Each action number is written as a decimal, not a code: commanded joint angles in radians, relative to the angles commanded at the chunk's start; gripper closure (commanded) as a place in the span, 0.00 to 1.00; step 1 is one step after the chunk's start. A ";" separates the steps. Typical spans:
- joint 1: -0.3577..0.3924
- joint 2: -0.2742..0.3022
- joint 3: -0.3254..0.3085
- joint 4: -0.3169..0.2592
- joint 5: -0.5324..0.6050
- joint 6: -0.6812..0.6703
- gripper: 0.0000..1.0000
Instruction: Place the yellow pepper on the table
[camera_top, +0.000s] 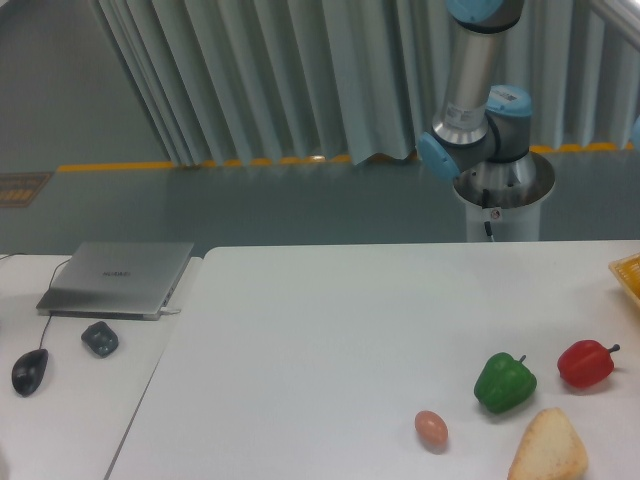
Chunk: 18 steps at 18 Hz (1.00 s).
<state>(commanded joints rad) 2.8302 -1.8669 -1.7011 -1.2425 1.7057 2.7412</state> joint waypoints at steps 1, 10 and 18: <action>-0.003 0.000 -0.006 0.002 0.009 0.000 0.00; -0.005 0.003 -0.014 -0.003 0.011 -0.008 0.00; 0.002 -0.002 -0.020 -0.002 -0.023 -0.012 0.00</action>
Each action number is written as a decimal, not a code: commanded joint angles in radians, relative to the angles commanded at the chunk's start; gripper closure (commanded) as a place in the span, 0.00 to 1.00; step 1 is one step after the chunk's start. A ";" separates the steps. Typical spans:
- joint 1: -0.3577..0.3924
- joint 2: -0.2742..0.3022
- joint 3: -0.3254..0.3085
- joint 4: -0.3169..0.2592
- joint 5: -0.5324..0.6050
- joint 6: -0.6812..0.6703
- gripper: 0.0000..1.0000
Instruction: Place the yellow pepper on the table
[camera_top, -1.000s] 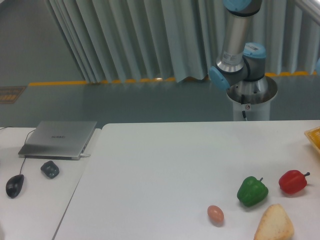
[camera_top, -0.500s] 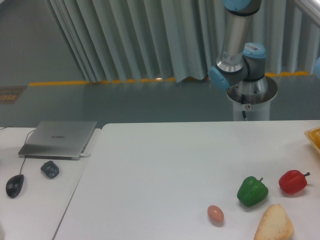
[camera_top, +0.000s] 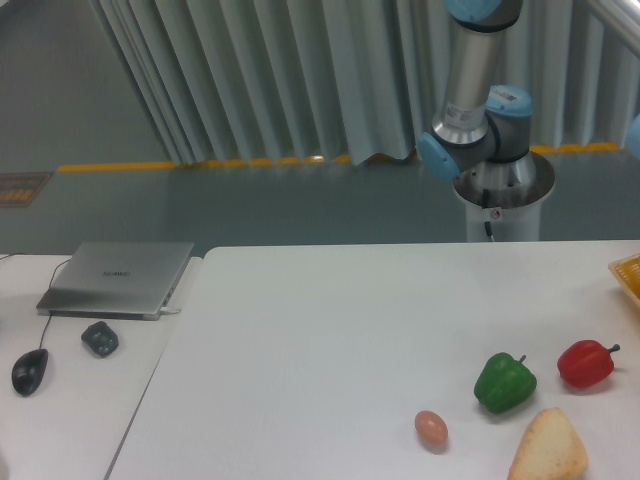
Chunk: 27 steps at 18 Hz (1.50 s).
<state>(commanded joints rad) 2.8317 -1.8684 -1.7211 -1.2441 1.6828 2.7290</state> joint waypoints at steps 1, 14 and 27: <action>0.003 0.000 0.000 0.002 0.000 0.003 0.00; 0.014 -0.002 -0.009 -0.002 0.003 -0.049 0.46; 0.009 0.005 0.245 -0.314 -0.121 -0.216 0.49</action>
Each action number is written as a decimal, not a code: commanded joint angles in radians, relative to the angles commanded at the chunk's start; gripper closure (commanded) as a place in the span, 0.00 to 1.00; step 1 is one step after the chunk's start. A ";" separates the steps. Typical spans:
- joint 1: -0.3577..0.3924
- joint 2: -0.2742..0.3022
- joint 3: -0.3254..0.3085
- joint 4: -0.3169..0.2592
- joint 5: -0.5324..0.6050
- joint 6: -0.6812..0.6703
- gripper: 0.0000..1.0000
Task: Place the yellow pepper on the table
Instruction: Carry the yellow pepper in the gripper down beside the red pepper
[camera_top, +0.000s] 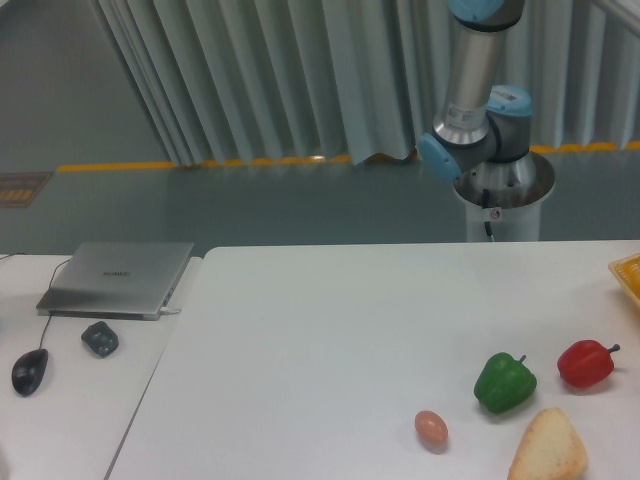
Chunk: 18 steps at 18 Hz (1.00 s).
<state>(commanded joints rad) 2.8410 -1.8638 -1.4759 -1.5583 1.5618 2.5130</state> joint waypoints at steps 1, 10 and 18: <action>-0.005 0.000 0.009 -0.005 -0.012 -0.035 0.49; -0.187 -0.011 0.040 0.105 -0.055 -0.491 0.49; -0.229 -0.060 0.032 0.345 -0.103 -0.815 0.52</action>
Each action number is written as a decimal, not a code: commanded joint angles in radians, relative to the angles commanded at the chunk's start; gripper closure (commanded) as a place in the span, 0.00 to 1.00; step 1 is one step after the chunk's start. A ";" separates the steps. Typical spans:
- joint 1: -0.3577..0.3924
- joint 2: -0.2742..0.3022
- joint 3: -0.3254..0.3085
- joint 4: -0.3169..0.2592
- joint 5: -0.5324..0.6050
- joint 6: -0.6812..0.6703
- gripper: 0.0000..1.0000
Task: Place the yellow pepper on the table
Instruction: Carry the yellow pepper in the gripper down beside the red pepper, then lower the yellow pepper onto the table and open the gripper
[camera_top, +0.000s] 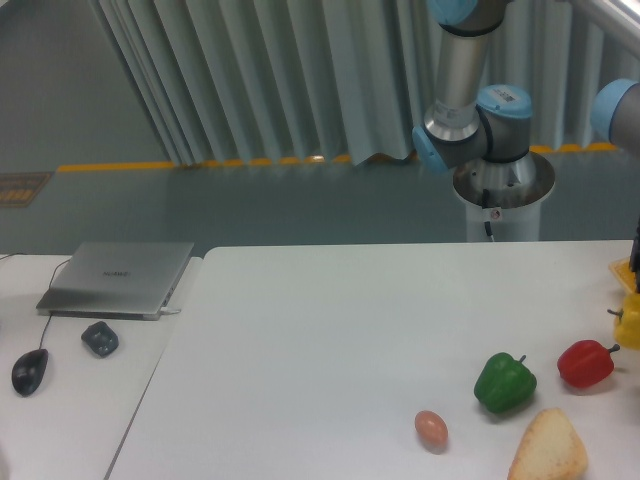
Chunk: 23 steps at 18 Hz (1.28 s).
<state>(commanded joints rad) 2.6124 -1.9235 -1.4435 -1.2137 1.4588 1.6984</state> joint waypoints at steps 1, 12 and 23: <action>-0.002 -0.009 0.000 0.022 0.000 -0.017 0.52; -0.064 -0.118 0.011 0.189 0.000 -0.198 0.52; -0.084 -0.134 -0.055 0.194 0.008 -0.240 0.42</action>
<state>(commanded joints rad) 2.5280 -2.0571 -1.4987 -1.0201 1.4665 1.4588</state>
